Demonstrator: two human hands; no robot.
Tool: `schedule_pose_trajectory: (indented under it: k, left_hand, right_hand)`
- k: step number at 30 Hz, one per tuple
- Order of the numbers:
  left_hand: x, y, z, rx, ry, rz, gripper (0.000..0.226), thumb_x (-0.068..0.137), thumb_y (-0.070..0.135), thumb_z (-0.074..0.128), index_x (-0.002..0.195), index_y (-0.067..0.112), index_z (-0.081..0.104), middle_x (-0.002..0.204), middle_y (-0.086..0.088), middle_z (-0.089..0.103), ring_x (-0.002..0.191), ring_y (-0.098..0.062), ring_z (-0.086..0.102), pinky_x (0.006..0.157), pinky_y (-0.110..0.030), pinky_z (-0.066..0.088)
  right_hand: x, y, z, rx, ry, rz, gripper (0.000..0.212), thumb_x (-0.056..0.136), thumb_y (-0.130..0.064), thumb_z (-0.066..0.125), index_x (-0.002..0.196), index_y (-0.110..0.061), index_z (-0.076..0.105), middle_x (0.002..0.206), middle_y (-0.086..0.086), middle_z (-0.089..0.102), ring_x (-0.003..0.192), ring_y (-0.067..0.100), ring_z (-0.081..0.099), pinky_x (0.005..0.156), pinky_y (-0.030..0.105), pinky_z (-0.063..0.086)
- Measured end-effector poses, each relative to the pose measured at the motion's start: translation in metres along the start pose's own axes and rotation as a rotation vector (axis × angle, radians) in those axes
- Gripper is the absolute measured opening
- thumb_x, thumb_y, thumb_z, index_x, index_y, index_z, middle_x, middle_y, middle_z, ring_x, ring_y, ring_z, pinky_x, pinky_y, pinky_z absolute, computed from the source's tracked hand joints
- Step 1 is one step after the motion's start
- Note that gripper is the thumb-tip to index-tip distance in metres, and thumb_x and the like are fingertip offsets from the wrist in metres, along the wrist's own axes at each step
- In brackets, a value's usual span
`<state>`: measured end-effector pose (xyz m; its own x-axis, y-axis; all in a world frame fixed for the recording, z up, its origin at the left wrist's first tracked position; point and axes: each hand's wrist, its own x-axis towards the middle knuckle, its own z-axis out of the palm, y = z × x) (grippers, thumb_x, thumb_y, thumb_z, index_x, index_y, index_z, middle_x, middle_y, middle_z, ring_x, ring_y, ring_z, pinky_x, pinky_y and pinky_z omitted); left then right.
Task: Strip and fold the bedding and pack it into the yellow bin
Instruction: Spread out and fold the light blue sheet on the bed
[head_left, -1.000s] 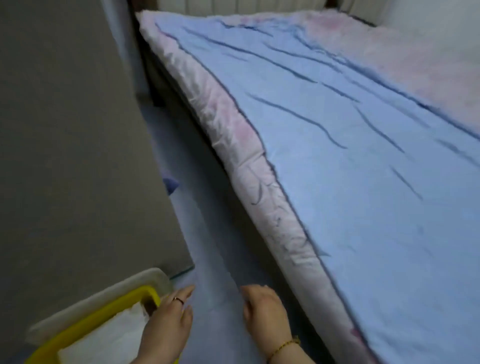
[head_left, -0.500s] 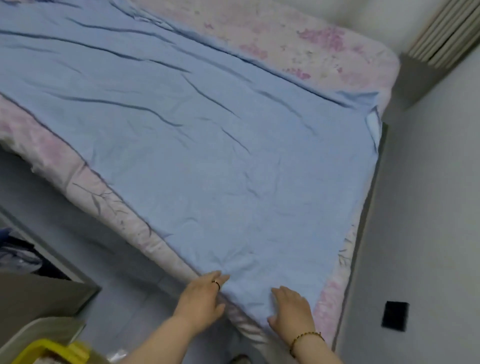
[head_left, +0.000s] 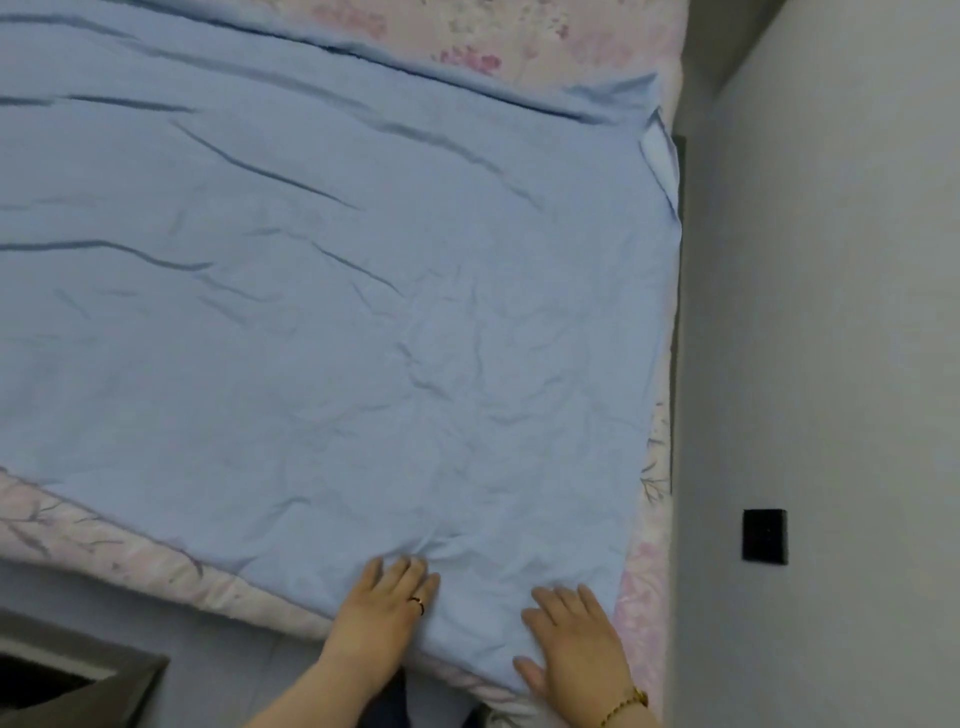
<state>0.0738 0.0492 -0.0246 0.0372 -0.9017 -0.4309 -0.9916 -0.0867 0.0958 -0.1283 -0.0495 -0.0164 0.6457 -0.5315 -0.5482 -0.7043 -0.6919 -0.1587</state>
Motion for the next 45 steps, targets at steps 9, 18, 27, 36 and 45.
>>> schedule_pose_trajectory:
  k: [9, 18, 27, 36, 45]
  left_hand:
    - [-0.002, -0.02, 0.008, -0.145, -0.096, 0.047, 0.08, 0.041, 0.052, 0.065, 0.111, 0.016, 0.051, 0.099, -0.001, 0.073, 0.086, -0.016, 0.071, 0.11, -0.034, 0.006]
    - [0.005, -0.023, -0.018, -0.306, 0.041, 0.021, 0.057, 0.057, 0.023, 0.037, 0.109, 0.025, 0.06, 0.089, 0.003, 0.073, 0.075, -0.011, 0.071, 0.086, -0.022, 0.04]
    - [0.004, -0.102, -0.076, -0.533, 0.076, -0.453, 0.039, 0.088, 0.006, 0.05, 0.125, 0.019, 0.057, 0.128, -0.008, 0.059, 0.118, -0.026, 0.053, 0.089, -0.026, 0.04]
    - [-0.037, -0.15, -0.117, -0.438, 0.125, -0.54, 0.031, 0.097, 0.019, 0.044, 0.121, 0.006, 0.057, 0.124, -0.016, 0.06, 0.116, -0.032, 0.053, 0.086, -0.032, 0.04]
    - [-0.09, -0.136, -0.158, -0.481, 0.366, -0.518, 0.039, 0.097, 0.027, 0.044, 0.059, 0.02, 0.037, 0.067, -0.011, 0.056, 0.088, -0.034, 0.059, 0.06, -0.032, 0.027]
  right_hand:
    - [0.009, -0.013, 0.022, -0.086, 0.284, -0.064, 0.028, 0.074, -0.016, 0.034, 0.086, -0.018, 0.059, 0.116, 0.014, 0.064, 0.108, 0.022, 0.062, 0.103, 0.029, 0.034]
    - [0.018, -0.005, -0.058, 0.592, 0.249, 0.257, 0.016, 0.091, -0.009, 0.045, 0.095, -0.018, 0.058, 0.064, -0.012, 0.045, 0.074, 0.015, 0.049, 0.061, 0.024, 0.032]
    - [0.007, 0.004, -0.104, 0.685, 0.325, 0.33, 0.03, 0.087, 0.005, 0.04, 0.074, -0.021, 0.044, 0.063, -0.009, 0.042, 0.056, 0.002, 0.037, 0.049, 0.014, 0.029]
    - [-0.017, -0.004, -0.119, 0.766, 0.509, 0.383, 0.048, 0.084, 0.012, 0.041, 0.055, -0.026, 0.04, 0.053, -0.004, 0.04, 0.052, 0.009, 0.035, 0.052, 0.028, 0.027]
    - [-0.069, -0.02, -0.167, 0.696, 0.589, 0.214, 0.051, 0.082, -0.04, 0.063, 0.054, -0.016, 0.028, 0.052, -0.002, 0.027, 0.05, 0.012, 0.027, 0.053, 0.03, 0.02]
